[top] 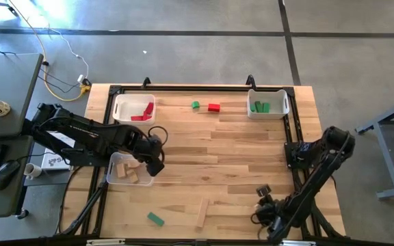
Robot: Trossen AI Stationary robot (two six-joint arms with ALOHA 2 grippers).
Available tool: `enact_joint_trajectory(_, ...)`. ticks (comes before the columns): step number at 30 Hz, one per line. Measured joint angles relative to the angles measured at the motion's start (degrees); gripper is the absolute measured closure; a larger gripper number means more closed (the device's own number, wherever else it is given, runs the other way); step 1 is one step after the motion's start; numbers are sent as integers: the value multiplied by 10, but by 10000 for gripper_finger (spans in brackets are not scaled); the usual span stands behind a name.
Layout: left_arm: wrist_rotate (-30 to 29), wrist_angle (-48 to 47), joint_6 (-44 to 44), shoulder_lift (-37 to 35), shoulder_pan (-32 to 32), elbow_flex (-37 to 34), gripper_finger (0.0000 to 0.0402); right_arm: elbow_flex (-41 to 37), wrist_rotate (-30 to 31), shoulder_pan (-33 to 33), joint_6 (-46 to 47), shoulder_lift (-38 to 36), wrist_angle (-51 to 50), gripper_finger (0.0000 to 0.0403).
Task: Sort & place blocks by color
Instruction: Put the cream rectangle into the transparent bin
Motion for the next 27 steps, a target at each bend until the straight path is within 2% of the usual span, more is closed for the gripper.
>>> enact_joint_trajectory(6,0,70,31,0,2,0,213,27,63,-42,58,0,17,307)
enact_joint_trajectory(9,-1,107,50,0,2,0,213,46,92,-68,52,0,17,307)
enact_joint_trajectory(19,-2,184,105,0,2,0,213,87,124,-157,43,-1,17,307)
enact_joint_trajectory(27,-2,236,82,0,2,0,213,132,181,-224,-4,-1,36,307)
